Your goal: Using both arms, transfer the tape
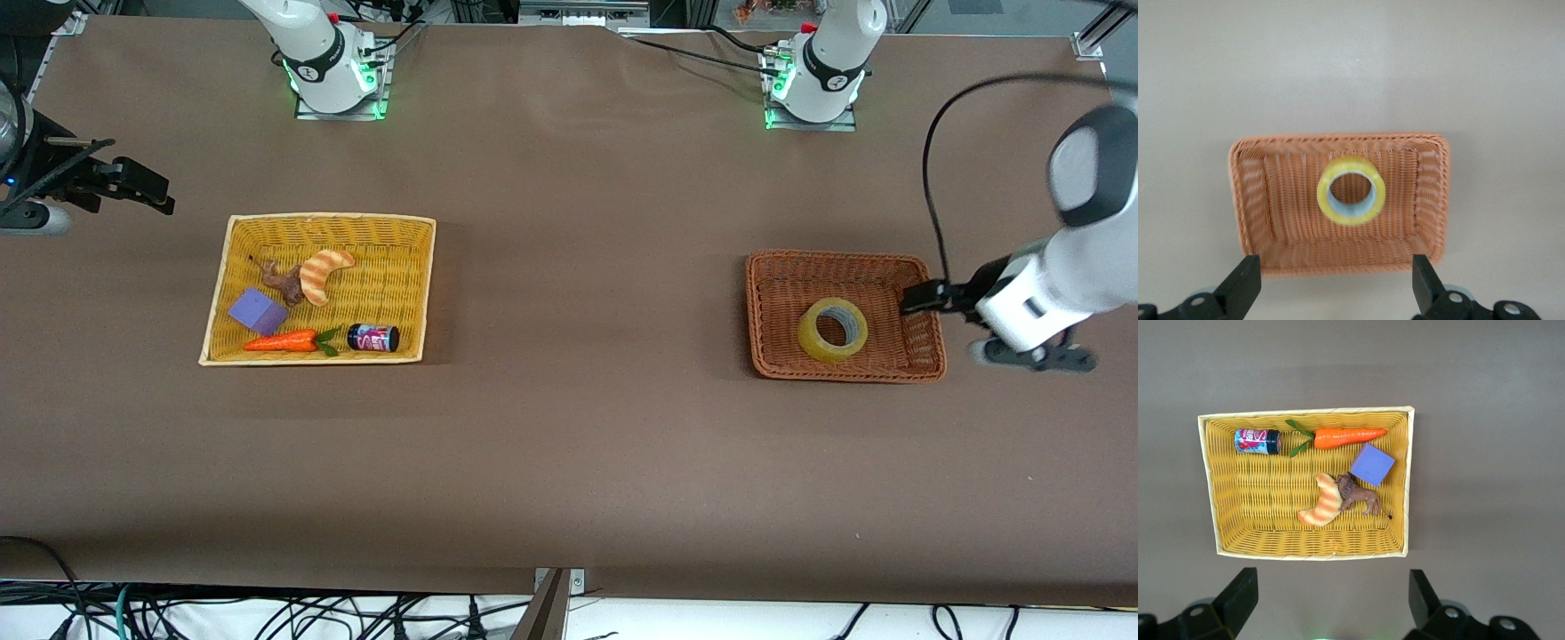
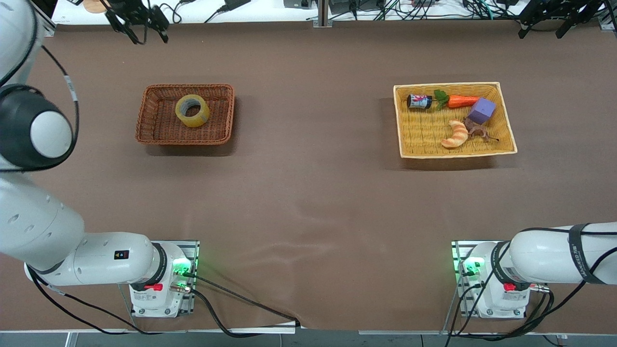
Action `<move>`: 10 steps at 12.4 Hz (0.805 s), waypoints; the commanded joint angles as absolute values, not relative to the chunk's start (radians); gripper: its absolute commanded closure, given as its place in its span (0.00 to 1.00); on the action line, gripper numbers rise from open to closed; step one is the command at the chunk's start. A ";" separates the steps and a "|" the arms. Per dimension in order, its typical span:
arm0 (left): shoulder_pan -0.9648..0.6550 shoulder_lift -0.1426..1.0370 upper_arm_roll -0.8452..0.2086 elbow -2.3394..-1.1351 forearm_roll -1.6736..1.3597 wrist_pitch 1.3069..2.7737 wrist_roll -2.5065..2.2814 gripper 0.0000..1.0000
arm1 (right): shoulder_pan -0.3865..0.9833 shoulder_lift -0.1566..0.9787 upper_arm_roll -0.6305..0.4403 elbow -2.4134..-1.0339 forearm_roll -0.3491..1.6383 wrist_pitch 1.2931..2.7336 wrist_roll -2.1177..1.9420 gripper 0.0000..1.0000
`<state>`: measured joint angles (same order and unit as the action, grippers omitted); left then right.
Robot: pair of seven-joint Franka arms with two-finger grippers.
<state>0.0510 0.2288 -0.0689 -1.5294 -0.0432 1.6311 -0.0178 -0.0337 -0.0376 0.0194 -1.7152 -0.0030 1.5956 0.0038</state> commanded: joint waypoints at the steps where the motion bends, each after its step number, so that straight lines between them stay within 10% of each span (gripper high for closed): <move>1: 0.054 0.129 -0.066 -1.488 -0.029 1.490 -0.100 0.00 | -0.035 -0.035 0.023 -1.697 -0.014 1.589 -0.002 0.00; 5: 0.014 0.112 -0.066 -1.429 -0.014 1.256 -0.104 0.00 | -0.035 -0.035 0.025 -1.695 -0.014 1.598 0.002 0.00; 10: 0.002 0.028 -0.057 -1.658 -0.006 1.513 -0.103 0.00 | -0.035 -0.035 0.025 -1.675 0.002 1.617 0.005 0.00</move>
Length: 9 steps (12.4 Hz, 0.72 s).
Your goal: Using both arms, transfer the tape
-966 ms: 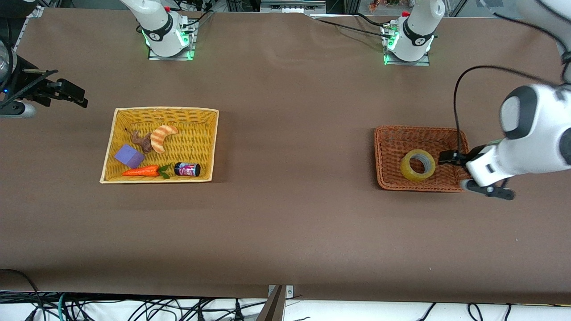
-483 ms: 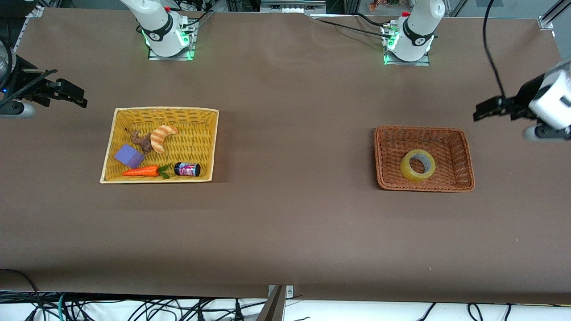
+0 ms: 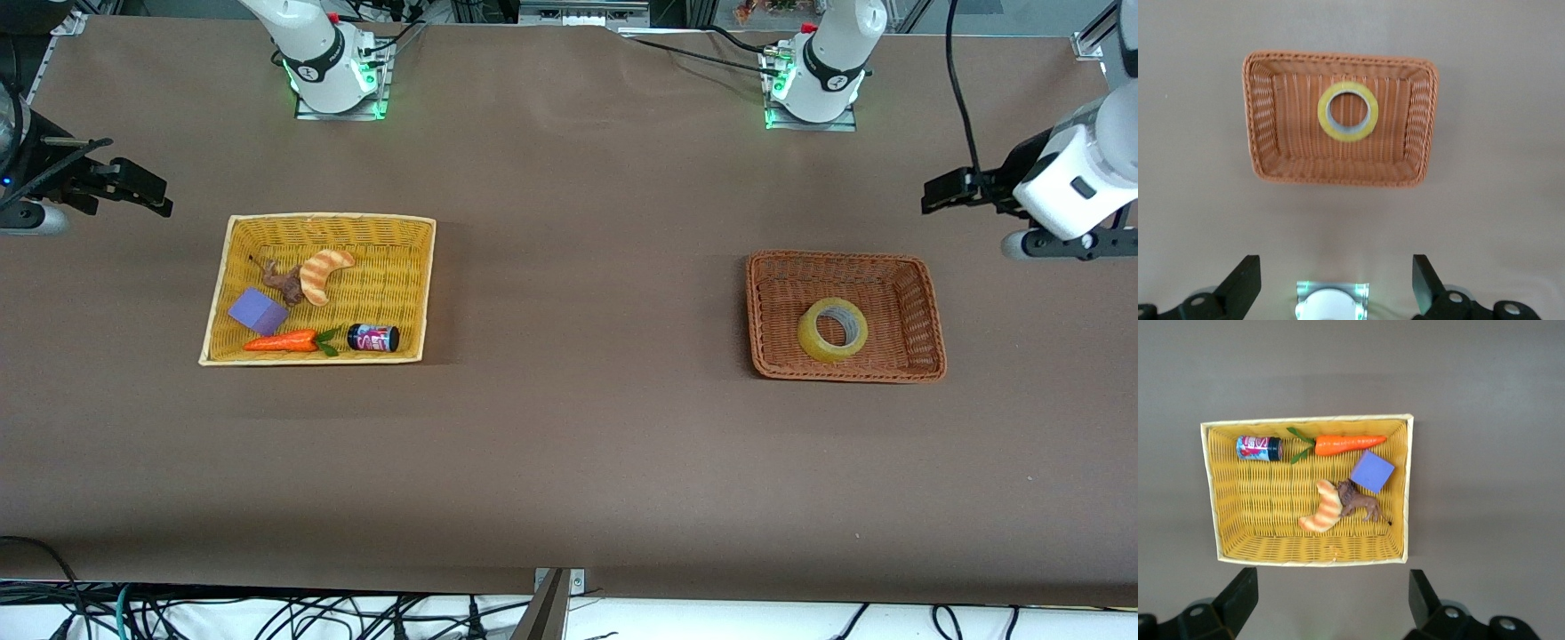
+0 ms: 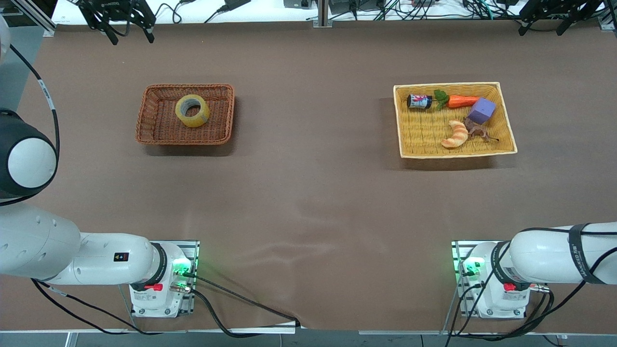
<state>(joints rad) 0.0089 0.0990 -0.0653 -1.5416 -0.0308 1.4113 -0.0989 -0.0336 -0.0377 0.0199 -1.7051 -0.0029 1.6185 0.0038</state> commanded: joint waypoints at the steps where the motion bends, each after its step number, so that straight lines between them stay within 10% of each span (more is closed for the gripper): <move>1: -0.002 0.011 -0.055 -1.679 -0.006 1.550 -0.103 0.00 | -0.035 -0.035 0.025 -1.674 0.000 1.618 0.005 0.00; 9: 0.009 0.063 -0.064 -1.597 -0.008 1.551 -0.101 0.00 | -0.032 -0.032 0.029 -1.661 0.002 1.618 0.101 0.00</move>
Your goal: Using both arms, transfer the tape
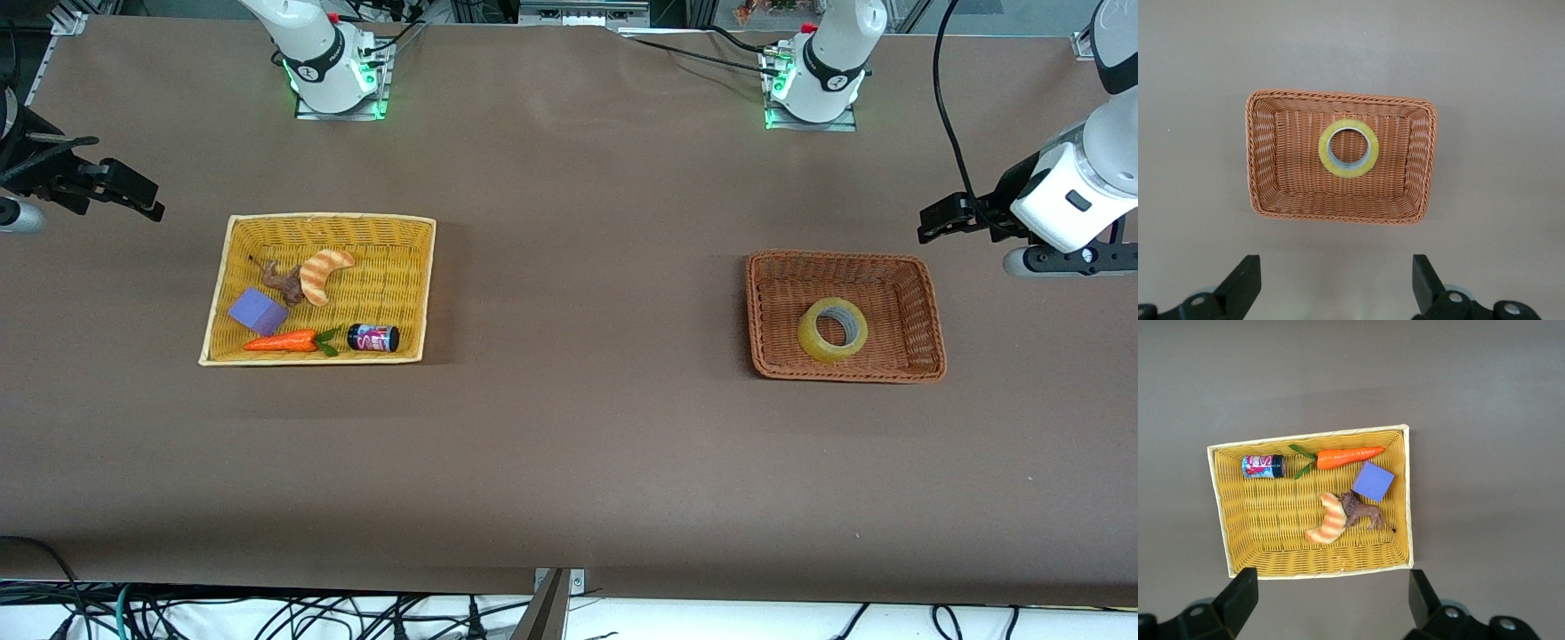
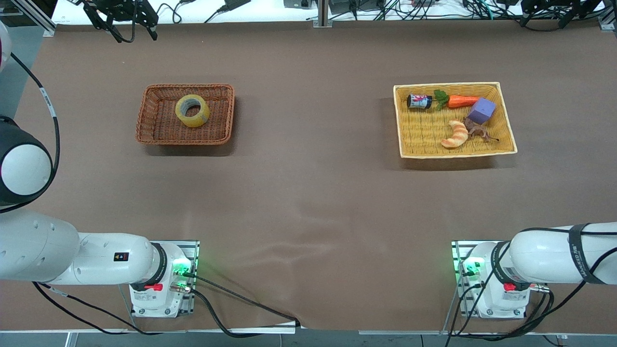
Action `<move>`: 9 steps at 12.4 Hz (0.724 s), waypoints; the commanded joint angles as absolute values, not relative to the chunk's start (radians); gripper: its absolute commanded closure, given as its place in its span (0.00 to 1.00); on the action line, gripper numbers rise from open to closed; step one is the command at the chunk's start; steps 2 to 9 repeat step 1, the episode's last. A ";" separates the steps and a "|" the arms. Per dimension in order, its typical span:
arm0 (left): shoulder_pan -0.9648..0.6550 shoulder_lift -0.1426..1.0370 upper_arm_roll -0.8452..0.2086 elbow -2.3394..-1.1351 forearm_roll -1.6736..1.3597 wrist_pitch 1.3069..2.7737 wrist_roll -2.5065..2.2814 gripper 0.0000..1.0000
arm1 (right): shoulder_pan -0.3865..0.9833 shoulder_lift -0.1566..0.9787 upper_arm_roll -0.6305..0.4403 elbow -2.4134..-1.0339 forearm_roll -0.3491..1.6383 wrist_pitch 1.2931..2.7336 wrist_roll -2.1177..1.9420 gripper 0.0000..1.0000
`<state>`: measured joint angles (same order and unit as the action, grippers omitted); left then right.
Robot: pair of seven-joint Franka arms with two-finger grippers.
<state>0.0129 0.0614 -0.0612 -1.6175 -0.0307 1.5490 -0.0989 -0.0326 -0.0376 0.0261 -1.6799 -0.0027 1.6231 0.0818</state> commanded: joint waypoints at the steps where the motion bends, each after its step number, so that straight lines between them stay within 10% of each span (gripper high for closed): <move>1: 0.009 0.066 -0.064 -1.595 -0.008 1.551 -0.100 0.00 | -0.034 -0.032 0.029 -1.661 0.003 1.618 0.101 0.00; 9: 0.009 0.066 -0.064 -1.595 -0.008 1.551 -0.100 0.00 | -0.034 -0.032 0.029 -1.661 0.003 1.618 0.101 0.00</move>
